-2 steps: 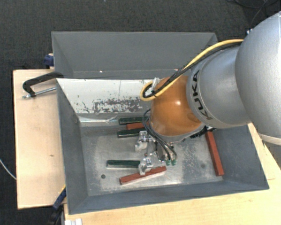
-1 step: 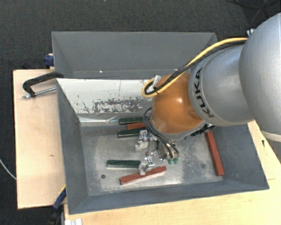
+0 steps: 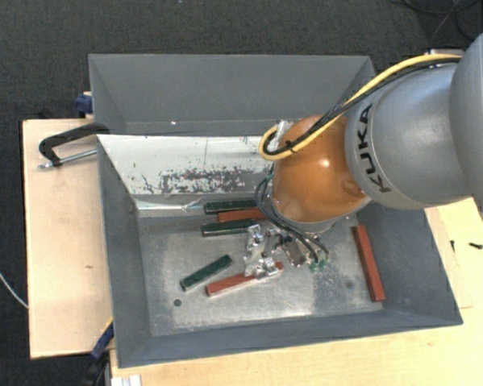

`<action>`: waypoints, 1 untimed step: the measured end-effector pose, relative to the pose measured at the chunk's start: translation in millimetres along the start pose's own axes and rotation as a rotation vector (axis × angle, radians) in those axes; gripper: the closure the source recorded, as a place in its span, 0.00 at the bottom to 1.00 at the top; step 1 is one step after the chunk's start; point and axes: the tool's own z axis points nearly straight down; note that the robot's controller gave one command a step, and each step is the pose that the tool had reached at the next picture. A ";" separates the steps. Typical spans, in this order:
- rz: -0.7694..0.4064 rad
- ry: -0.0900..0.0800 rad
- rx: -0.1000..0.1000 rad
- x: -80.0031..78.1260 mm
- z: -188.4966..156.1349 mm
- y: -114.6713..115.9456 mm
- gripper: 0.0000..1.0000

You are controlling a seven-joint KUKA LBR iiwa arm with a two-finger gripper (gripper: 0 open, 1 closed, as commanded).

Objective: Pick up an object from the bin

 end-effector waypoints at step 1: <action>0.095 -0.007 -0.007 34.3 32.9 -60.3 0.00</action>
Offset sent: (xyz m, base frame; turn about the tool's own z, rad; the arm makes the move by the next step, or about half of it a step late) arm 0.0000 0.0000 0.0000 0.0000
